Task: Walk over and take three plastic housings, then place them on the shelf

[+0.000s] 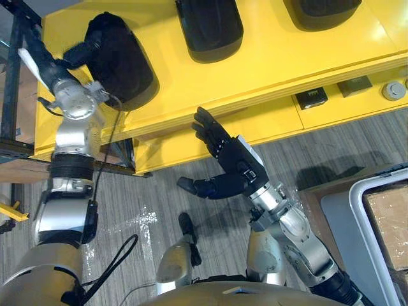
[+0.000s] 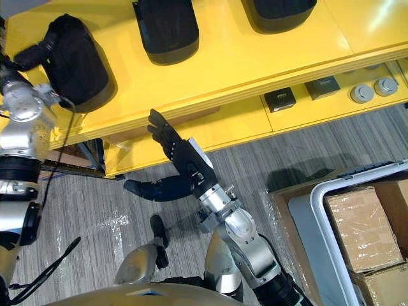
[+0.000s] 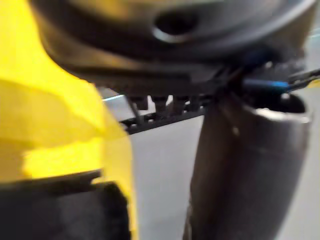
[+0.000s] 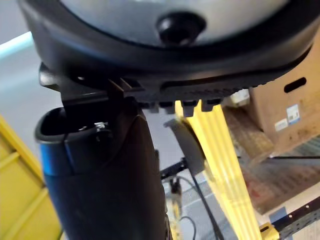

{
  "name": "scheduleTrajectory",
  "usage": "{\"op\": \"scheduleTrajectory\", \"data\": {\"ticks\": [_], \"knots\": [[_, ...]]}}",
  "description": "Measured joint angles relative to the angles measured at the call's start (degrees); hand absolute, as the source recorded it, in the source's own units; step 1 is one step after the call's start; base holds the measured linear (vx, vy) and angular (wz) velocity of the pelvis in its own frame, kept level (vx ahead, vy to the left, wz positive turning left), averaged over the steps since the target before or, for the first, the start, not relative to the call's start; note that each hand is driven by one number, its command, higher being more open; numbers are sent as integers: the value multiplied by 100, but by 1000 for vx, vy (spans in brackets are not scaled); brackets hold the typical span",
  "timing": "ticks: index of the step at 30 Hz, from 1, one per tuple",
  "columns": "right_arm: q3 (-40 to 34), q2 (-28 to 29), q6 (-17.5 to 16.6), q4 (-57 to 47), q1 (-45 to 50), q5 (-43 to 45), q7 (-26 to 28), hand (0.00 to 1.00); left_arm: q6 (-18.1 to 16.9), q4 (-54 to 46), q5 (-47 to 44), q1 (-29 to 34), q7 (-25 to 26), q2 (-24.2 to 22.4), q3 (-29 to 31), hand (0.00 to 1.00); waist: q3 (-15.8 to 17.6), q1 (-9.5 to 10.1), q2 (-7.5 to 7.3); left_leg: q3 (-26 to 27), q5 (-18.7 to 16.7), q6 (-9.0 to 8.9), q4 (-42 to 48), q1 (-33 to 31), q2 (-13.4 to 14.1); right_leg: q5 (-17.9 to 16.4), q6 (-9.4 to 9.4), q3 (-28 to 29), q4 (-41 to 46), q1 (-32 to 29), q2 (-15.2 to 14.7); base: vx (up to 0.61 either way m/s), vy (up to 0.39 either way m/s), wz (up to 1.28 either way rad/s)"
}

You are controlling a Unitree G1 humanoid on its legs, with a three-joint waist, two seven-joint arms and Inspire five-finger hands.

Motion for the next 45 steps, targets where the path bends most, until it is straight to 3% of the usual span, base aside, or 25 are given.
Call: {"op": "scheduleTrajectory", "data": {"ticks": [4, 8, 12, 15, 20, 22, 25, 33, 41, 45], "knots": [[-37, 146, -43, 27, 10, -222, -57, 100, -546, -1104, -58, 3, -474, 197, 126, 100, -121, 92, -35, -71, -17, -21, -59, 299, 19, 16, 11, -160, -208, 450, 0, 27, -6, 6], [-88, 146, -53, 164, -216, -544, -164, 100, -1116, -2200, -124, 37, -643, 194, 127, 100, -571, 136, -147, -115, -18, -23, -226, 579, 27, 56, 40, -307, -476, 848, 8, 58, 10, 5], [-145, 165, -68, 367, -383, -676, -309, 100, -1344, -2704, -114, 360, -696, 35, 334, 100, -1085, 152, -144, -172, -27, -35, -333, 712, 29, 118, 73, -461, -759, 1137, 10, 56, 12, 12], [-316, 284, -66, 600, -514, -1041, -581, 100, -1345, -3016, -100, 1079, -866, -421, 616, 100, -1313, 191, -111, -306, -30, -38, -337, 754, 50, 198, 74, -653, -1000, 1411, 25, -2, -3, 20], [-602, 351, -18, 1165, -685, -1354, -1058, 100, -1330, -3816, -20, 3289, -1488, -1742, 760, 100, -1457, 394, -143, -546, -27, -77, -344, 602, 126, 343, 50, -997, -1344, 1639, 104, -38, -10, 29], [-902, 471, 38, 1614, -820, -1354, -1235, 100, -1306, -3949, -28, 4268, -1740, -2451, 626, 100, -1477, 577, -191, -716, 23, -102, -345, 537, 160, 373, 26, -1175, -1423, 1738, 141, -22, -21, 34], [-1152, 508, 174, 2161, -1297, -1519, -1511, 100, -1284, -3955, -15, 4824, -1872, -2804, 274, 100, -1484, 751, -208, -936, 114, -121, -345, 372, 174, 389, 4, -1388, -1440, 1764, 160, -41, -11, 40], [-1199, 590, 394, 2655, -2155, -1806, -1874, 100, -1294, -4210, 535, 4919, -2064, -2841, -138, 100, -1443, 904, -207, -1068, 265, -130, -344, 23, 221, 438, -75, -1505, -1397, 1490, 210, -51, -3, 10], [-1327, 575, 424, 2975, -3059, -1828, -2017, 100, -1314, -4209, 631, 4887, -2074, -2852, -161, 100, -578, 939, -166, -1121, 327, -121, -178, -214, 244, 376, -156, -1461, -951, 1132, 177, -49, 0, 1], [-1323, 575, 440, 3061, -3066, -1841, -1959, 100, -1311, -4210, 658, 4885, -2100, -2908, -181, 100, -460, 966, -149, -1135, 327, -120, -99, -220, 229, 229, -160, -1453, -669, 1061, 124, -1, -4, 3]]}}
